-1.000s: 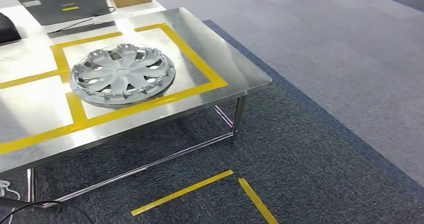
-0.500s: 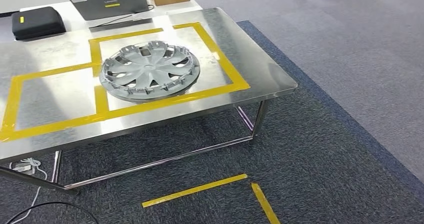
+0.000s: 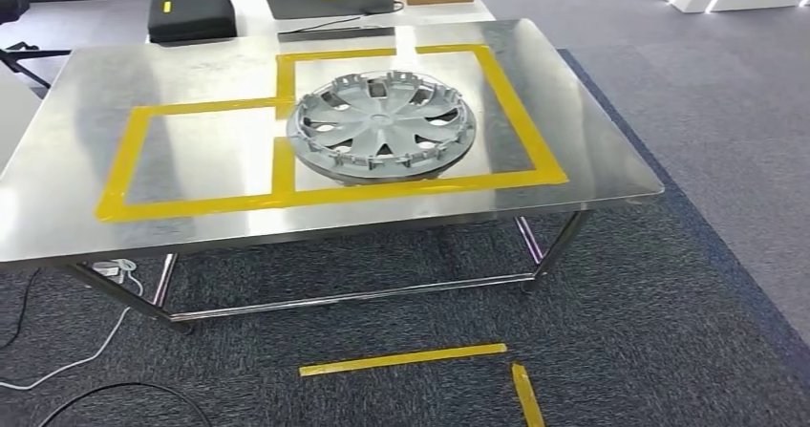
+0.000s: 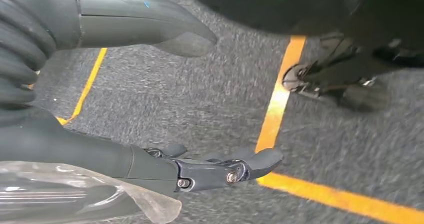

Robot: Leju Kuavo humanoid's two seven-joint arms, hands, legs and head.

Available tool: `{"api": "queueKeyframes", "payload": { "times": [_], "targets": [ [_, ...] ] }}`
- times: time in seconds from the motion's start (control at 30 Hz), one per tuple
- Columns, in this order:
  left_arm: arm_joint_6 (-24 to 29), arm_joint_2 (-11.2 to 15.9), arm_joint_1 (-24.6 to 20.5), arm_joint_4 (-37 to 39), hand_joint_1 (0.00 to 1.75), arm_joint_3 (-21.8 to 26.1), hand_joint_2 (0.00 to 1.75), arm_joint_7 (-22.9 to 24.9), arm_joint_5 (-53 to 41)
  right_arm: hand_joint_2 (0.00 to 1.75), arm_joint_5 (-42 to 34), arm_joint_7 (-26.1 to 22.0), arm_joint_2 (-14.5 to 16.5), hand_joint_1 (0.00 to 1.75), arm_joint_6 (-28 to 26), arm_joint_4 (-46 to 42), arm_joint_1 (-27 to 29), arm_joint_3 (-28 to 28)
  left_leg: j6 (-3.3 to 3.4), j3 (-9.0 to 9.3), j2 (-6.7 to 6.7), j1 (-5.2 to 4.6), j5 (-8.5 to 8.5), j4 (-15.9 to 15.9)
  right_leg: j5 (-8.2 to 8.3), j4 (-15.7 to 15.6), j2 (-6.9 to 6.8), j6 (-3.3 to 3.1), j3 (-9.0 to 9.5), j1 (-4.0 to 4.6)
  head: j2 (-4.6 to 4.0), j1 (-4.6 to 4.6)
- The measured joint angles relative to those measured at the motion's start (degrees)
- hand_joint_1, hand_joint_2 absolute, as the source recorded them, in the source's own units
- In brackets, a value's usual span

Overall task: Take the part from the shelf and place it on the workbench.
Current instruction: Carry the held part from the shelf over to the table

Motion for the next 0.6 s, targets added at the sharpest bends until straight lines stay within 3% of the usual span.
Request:
{"api": "queueKeyframes", "payload": {
  "times": [0.07,0.13,0.17,0.2,0.23,0.3,0.37,0.43,0.47,0.53,0.6],
  "targets": [
    [0.01,-0.02,0.14,-0.03,1.75,-0.05,1.75,0.0,-1.41,1.75,0.15,0.17,0.53,0.0,0.05,0.0,-0.23,0.01,0.4,-0.02,-1.09,0.26,0.25,-0.19,-3.37,6.2,3.61,0.38,-3.08,-0.14,0.0,0.31],
    [-0.01,-0.04,0.27,-0.02,1.75,-0.01,1.75,0.0,-2.97,1.75,0.05,0.09,0.97,0.0,-0.09,0.0,-0.23,0.01,0.51,-0.09,-2.4,0.28,0.27,-0.16,-6.21,14.07,4.86,0.53,-7.27,-0.16,0.0,0.39],
    [-0.01,-0.04,0.34,-0.02,1.75,-0.02,1.75,0.0,-3.53,1.75,-0.07,-0.04,1.1,0.0,-0.33,0.0,-0.21,0.0,0.51,-0.07,-3.13,0.29,0.26,-0.15,-6.06,15.79,4.97,0.55,-8.51,-0.16,0.0,0.39],
    [-0.01,-0.04,0.37,-0.01,1.75,-0.05,1.75,0.03,-4.01,1.75,-0.25,-0.21,1.18,0.0,-0.68,0.0,-0.21,-0.02,0.49,0.0,-3.88,0.31,0.24,-0.13,-4.71,15.17,5.06,0.53,-8.69,-0.19,0.0,0.39],
    [-0.01,-0.04,0.37,-0.01,1.75,-0.15,1.75,0.21,-4.57,1.75,-0.5,-0.4,1.22,0.0,-1.12,-0.01,-0.24,-0.09,0.42,0.13,-4.65,0.34,0.2,-0.11,-2.4,12.23,5.35,0.48,-7.75,-0.25,0.0,0.39],
    [-0.01,-0.05,0.32,0.05,1.75,-0.59,1.75,1.0,-5.67,1.75,-1.1,-0.67,1.23,0.0,-1.85,-0.01,-0.3,-0.47,0.12,0.22,-6.01,0.33,0.02,0.07,1.81,4.06,7.49,0.3,-4.52,-0.51,0.0,0.4],
    [-0.02,-0.05,0.27,0.14,1.75,-1.13,1.75,1.77,-6.45,1.75,-1.5,-0.78,1.23,0.0,-2.27,-0.01,-0.35,-0.98,-0.51,-0.1,-7.25,0.31,-0.02,0.27,2.91,-0.23,9.2,-0.05,-2.5,-0.6,0.0,0.37],
    [-0.01,-0.04,0.29,0.18,1.75,-1.38,1.75,2.05,-6.71,1.75,-1.65,-0.81,1.24,0.0,-2.39,-0.02,-0.43,-1.31,-1.26,-0.47,-8.33,0.45,0.17,0.27,2.76,-0.64,8.56,-0.65,-2.04,-0.5,0.0,0.32],
    [-0.01,-0.03,0.33,0.19,1.75,-1.4,1.75,2.11,-6.74,1.75,-1.69,-0.81,1.26,0.0,-2.4,-0.03,-0.47,-1.4,-1.58,-0.61,-7.91,0.49,0.03,0.48,2.88,-0.77,7.96,-1.05,-1.92,-0.52,0.0,0.32],
    [0.01,-0.03,0.27,0.22,1.75,-1.45,1.75,2.14,-6.75,1.75,-1.72,-0.84,1.3,0.0,-2.45,-0.04,-0.46,-1.52,-2.12,-1.96,-5.32,0.43,-2.01,3.57,3.04,-1.09,6.63,-1.84,-1.73,-0.62,0.0,0.03],
    [0.01,-0.03,0.12,0.28,1.75,-1.62,1.75,2.14,-6.77,1.75,-1.73,-0.84,1.32,0.0,-2.51,-0.05,-0.37,-1.68,-2.55,-5.35,-2.8,0.47,-5.87,11.0,2.89,-1.11,5.1,-2.29,-1.67,-0.47,0.0,-0.22]
  ]
}}
